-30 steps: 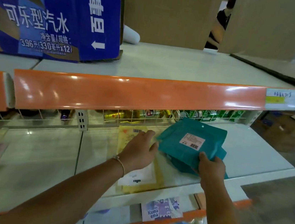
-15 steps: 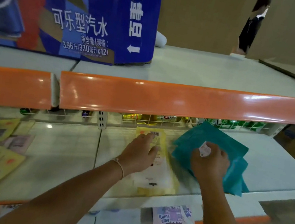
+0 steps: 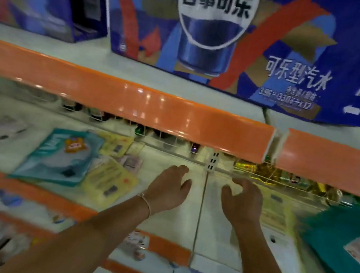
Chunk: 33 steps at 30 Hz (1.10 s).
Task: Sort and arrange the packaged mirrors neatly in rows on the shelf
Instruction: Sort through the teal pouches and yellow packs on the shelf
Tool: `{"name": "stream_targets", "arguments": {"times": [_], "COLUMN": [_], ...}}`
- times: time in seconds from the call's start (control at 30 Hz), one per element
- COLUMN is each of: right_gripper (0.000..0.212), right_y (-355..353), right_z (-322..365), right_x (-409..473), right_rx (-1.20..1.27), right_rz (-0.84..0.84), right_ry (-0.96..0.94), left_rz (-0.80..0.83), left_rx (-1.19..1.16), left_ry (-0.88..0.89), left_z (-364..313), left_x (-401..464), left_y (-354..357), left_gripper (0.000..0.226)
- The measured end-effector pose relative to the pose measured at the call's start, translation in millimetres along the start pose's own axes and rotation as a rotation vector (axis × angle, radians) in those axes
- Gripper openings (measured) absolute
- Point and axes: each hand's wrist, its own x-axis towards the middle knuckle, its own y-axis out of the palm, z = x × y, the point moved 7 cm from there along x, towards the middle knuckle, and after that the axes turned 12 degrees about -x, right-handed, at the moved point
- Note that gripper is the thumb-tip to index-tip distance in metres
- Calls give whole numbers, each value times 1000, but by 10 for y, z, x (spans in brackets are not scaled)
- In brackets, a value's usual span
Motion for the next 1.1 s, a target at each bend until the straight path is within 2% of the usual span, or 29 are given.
{"name": "stream_targets", "arguments": {"times": [0.2, 0.4, 0.57, 0.7, 0.8, 0.87, 1.0, 1.1], "right_gripper": [33, 33, 43, 51, 44, 42, 35, 37], "right_y": [692, 1303, 1700, 1849, 1893, 1978, 2073, 2000], "right_z": [673, 1299, 1722, 1827, 1788, 1743, 1752, 1744], "right_x": [-294, -619, -765, -835, -907, -948, -1054, -1016], "right_rx": [79, 103, 70, 64, 149, 263, 646, 859], "right_rz": [163, 308, 368, 416, 444, 502, 691, 723], "right_ry": [-28, -89, -114, 26, 161, 246, 465, 578], "left_rz": [-113, -218, -152, -89, -31, -10, 3, -36], "left_rx": [-11, -17, 51, 7, -48, -64, -93, -87], "left_ry": [-115, -181, -248, -262, -264, -274, -280, -314], "left_z": [849, 1367, 1692, 1829, 1900, 1957, 2032, 2007], "left_x": [-271, -493, -607, -673, -678, -670, -679, -678], "left_y": [-818, -1420, -1592, -1584, -1550, -1534, -1470, -1521], "left_gripper": [40, 13, 19, 18, 16, 16, 17, 26]}}
